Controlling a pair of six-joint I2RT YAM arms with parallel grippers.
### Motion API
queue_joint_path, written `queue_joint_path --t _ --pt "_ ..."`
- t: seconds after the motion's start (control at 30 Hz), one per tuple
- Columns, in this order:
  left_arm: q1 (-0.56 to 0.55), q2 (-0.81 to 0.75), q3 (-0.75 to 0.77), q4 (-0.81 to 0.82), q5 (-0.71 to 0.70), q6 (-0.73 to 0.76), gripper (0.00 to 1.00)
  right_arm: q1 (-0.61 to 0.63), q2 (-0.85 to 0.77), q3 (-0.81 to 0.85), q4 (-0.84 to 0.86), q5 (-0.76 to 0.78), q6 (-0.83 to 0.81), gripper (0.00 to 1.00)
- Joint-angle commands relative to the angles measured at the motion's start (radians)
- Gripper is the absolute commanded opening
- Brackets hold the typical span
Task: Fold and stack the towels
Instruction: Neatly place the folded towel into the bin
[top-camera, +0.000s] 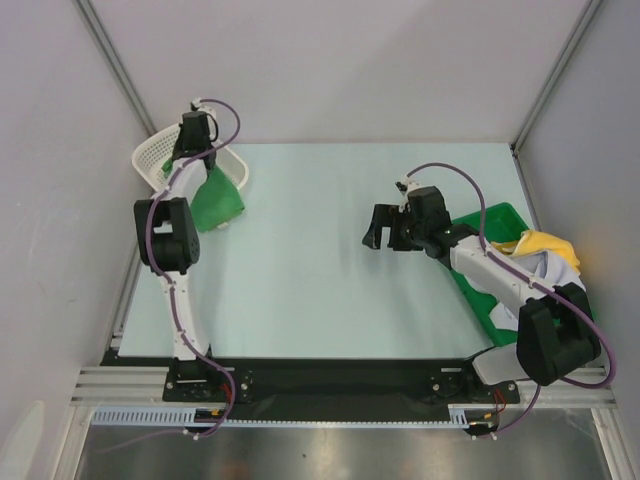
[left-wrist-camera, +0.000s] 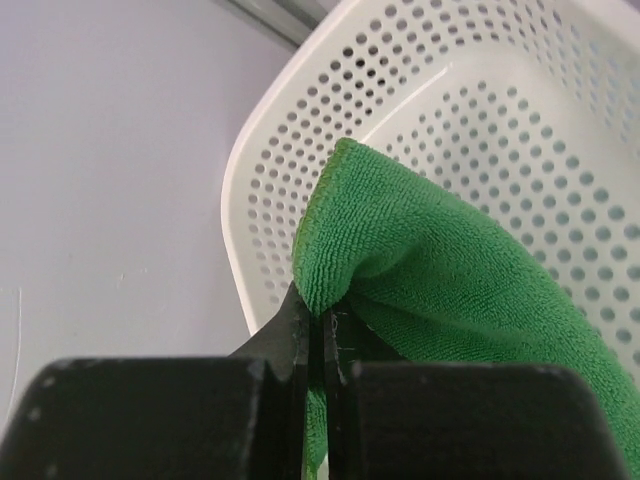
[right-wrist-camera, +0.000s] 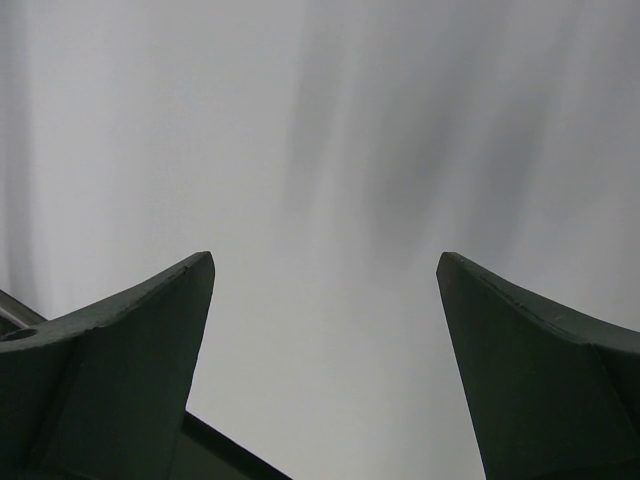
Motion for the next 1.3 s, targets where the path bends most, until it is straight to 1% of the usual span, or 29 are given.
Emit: queue_joint_path --t 0.0,0.07,0.13,0.17,0.2,0.3,0.4,0.53,0.6,0.63,0.67,0.77,0.87,0.93,0.97,1.0,1.03,1.1,1.17,1.2,1.27 --pt "0.013 0.057 0.101 0.092 -0.039 0.022 0.0 0.008 0.001 0.062 0.018 0.028 -0.028 1.0" --pt "0.021 0.085 0.127 0.111 -0.01 0.016 0.0 0.006 -0.001 0.063 0.012 0.033 -0.031 1.0" --pt "0.026 0.118 0.189 0.097 -0.004 0.005 0.0 0.008 0.001 0.066 0.016 0.034 -0.03 1.0" --pt "0.024 0.16 0.216 0.088 -0.007 0.003 0.0 0.006 0.001 0.068 0.018 0.034 -0.028 1.0" --pt "0.029 0.178 0.271 0.076 -0.004 0.003 0.0 0.006 0.001 0.071 0.016 0.033 -0.022 1.0" --pt "0.03 0.241 0.348 0.059 -0.007 0.025 0.0 0.009 0.002 0.077 0.032 0.027 -0.018 1.0" --pt "0.036 0.277 0.388 0.077 -0.002 0.051 0.0 0.012 0.013 0.089 0.032 0.031 -0.018 1.0" --pt "0.055 0.335 0.434 0.076 0.006 0.045 0.0 0.016 0.042 0.109 0.023 0.038 -0.024 1.0" --pt "0.061 0.346 0.439 0.097 -0.002 0.052 0.11 0.017 0.045 0.112 0.026 0.041 -0.022 1.0" --pt "0.063 0.349 0.439 0.109 -0.002 0.057 0.18 0.017 0.048 0.112 0.029 0.041 -0.022 1.0" --pt "0.064 0.35 0.439 0.144 0.003 0.063 0.38 0.019 0.054 0.117 0.027 0.042 -0.021 1.0" --pt "0.063 0.344 0.448 0.171 -0.001 0.094 0.66 0.026 0.068 0.123 0.027 0.047 -0.019 1.0" --pt "0.056 0.317 0.454 0.152 -0.007 0.071 0.72 0.034 0.082 0.124 0.036 0.047 -0.016 1.0" --pt "0.05 0.277 0.447 0.125 -0.019 0.01 0.76 0.04 0.093 0.128 0.043 0.044 -0.012 1.0" --pt "0.047 0.258 0.439 0.122 -0.022 -0.016 0.8 0.048 0.097 0.131 0.041 0.05 -0.01 1.0" --pt "0.04 0.225 0.424 0.088 -0.008 -0.062 0.81 0.052 0.099 0.131 0.035 0.051 -0.01 1.0" --pt "0.033 0.205 0.414 0.051 0.002 -0.078 0.83 0.057 0.097 0.128 0.032 0.056 -0.009 1.0" --pt "0.003 0.15 0.384 0.022 -0.002 -0.105 0.83 0.059 0.093 0.126 0.021 0.07 -0.007 1.0" --pt "-0.025 0.113 0.362 -0.052 0.015 -0.121 0.84 0.059 0.073 0.137 0.007 0.099 0.001 1.0" --pt "-0.043 0.09 0.333 -0.073 0.007 -0.153 0.85 0.059 0.064 0.143 -0.011 0.111 0.005 1.0" --pt "-0.101 0.004 0.292 -0.137 0.047 -0.19 0.86 0.059 0.048 0.181 -0.048 0.16 0.022 1.0"
